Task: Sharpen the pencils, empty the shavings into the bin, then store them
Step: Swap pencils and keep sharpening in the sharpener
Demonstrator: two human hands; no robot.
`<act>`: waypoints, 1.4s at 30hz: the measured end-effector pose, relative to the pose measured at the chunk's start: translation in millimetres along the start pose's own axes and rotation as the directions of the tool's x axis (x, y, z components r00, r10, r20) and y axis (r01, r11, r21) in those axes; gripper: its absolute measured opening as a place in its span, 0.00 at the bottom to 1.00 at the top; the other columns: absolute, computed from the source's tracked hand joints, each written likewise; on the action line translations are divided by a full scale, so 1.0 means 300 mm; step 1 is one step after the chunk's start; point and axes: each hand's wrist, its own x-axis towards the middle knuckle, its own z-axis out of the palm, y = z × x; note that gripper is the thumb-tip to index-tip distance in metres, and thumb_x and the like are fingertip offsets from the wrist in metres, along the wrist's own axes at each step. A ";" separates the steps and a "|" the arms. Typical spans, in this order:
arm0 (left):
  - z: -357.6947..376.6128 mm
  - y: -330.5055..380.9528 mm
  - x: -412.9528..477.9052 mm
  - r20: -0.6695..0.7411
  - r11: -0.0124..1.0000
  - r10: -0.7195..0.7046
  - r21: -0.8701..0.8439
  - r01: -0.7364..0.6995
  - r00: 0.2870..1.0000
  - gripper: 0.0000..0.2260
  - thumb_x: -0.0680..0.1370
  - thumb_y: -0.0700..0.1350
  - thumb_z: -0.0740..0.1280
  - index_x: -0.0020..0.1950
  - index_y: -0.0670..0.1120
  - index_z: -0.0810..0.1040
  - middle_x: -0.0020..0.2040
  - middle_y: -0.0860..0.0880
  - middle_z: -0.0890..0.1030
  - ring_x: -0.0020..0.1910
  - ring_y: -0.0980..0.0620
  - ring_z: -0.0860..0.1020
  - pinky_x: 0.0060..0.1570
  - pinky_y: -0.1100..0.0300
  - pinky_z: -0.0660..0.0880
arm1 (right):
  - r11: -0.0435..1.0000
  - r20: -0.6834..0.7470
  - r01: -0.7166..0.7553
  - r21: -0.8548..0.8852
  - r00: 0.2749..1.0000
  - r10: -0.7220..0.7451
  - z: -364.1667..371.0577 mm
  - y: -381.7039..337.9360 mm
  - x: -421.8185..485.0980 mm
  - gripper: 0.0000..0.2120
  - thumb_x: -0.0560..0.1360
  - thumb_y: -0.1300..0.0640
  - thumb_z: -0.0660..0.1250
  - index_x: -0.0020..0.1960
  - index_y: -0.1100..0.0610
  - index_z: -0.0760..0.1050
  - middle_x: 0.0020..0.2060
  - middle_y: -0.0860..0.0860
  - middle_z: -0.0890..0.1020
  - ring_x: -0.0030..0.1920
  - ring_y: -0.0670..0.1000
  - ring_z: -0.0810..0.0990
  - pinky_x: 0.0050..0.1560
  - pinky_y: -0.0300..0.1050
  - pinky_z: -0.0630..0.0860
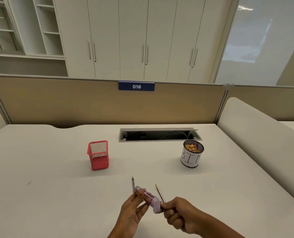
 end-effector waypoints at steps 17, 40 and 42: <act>0.033 0.070 -0.011 0.088 1.000 0.007 -0.016 -0.005 0.996 0.06 0.77 0.39 0.62 0.48 0.39 0.78 0.36 0.45 0.86 0.34 0.51 0.84 0.34 0.64 0.81 | 0.985 -0.050 0.120 -0.124 0.991 -0.127 0.001 -0.037 0.007 0.22 0.77 0.63 0.55 0.25 0.55 0.74 0.17 0.47 0.65 0.17 0.44 0.60 0.17 0.34 0.55; 0.081 0.146 -0.010 0.116 0.997 0.035 0.062 -0.042 0.993 0.06 0.77 0.38 0.62 0.47 0.41 0.79 0.36 0.47 0.86 0.33 0.52 0.84 0.32 0.65 0.80 | 0.994 0.034 0.018 0.109 0.999 -0.022 -0.004 -0.077 0.000 0.18 0.79 0.59 0.52 0.32 0.58 0.71 0.16 0.46 0.60 0.15 0.43 0.56 0.13 0.31 0.51; 0.081 0.152 -0.006 0.117 0.996 0.047 0.075 -0.056 0.992 0.06 0.77 0.38 0.62 0.47 0.41 0.79 0.35 0.47 0.86 0.33 0.52 0.84 0.32 0.65 0.80 | 0.992 0.069 0.015 0.122 0.997 -0.023 -0.003 -0.087 -0.001 0.18 0.80 0.59 0.51 0.35 0.59 0.71 0.17 0.46 0.61 0.15 0.42 0.57 0.13 0.30 0.53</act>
